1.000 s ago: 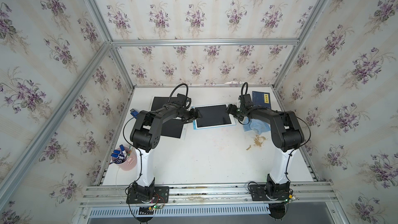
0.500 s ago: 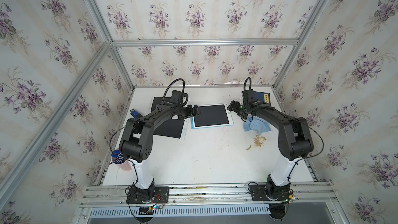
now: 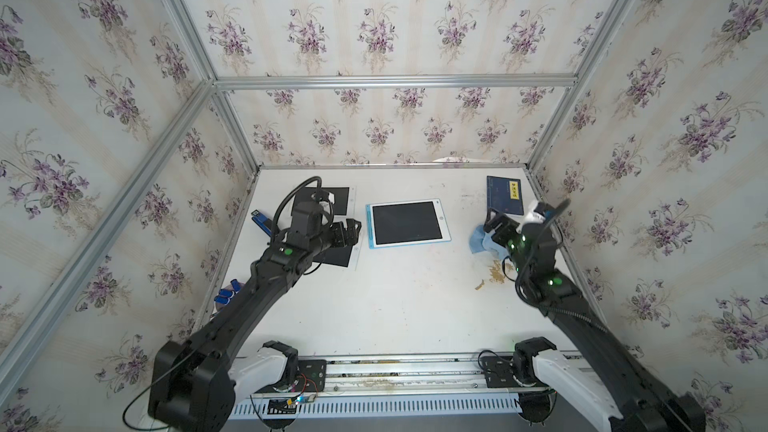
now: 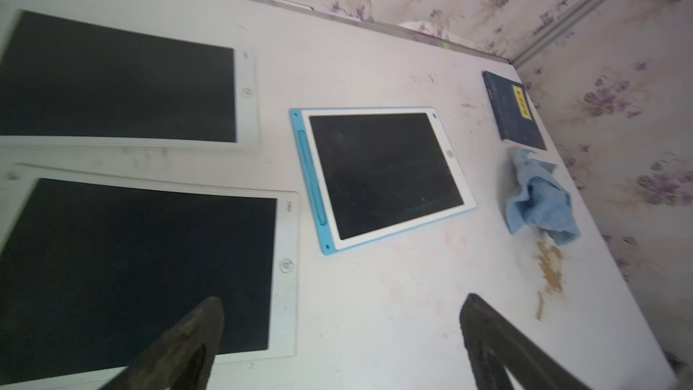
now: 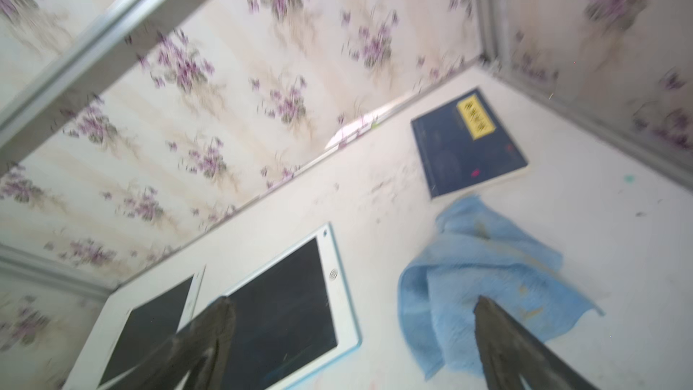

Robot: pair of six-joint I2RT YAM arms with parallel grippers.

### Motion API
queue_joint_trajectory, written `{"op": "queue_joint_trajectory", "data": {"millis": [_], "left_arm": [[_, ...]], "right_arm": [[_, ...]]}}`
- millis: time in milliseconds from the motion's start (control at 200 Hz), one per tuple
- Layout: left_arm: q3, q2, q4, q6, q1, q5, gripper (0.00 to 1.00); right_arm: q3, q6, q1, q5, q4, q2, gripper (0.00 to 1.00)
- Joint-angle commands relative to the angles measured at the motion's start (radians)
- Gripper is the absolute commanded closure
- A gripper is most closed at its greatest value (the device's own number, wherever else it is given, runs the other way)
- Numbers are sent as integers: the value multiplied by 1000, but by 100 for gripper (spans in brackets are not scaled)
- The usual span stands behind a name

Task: Wipe the drawing tablet
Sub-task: Reset both arms

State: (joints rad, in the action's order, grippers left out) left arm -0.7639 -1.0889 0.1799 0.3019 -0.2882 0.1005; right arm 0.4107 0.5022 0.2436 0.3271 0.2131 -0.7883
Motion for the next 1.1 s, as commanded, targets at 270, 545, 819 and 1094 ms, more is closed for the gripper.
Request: {"op": "queue_joint_trajectory", "data": {"millis": [270, 545, 819, 1094], "left_arm": [[277, 43, -359, -304, 3, -506, 0], [606, -39, -1061, -428, 26, -376, 0], [551, -98, -1028, -451, 103, -261, 0], [551, -384, -1301, -387, 246, -111, 0]], "right_arm": [[-432, -403, -15, 308, 916, -146, 0], [-425, -506, -80, 72, 1362, -571, 0], [-326, -559, -98, -107, 1318, -747, 0], [-187, -514, -172, -234, 1048, -746, 0]]}}
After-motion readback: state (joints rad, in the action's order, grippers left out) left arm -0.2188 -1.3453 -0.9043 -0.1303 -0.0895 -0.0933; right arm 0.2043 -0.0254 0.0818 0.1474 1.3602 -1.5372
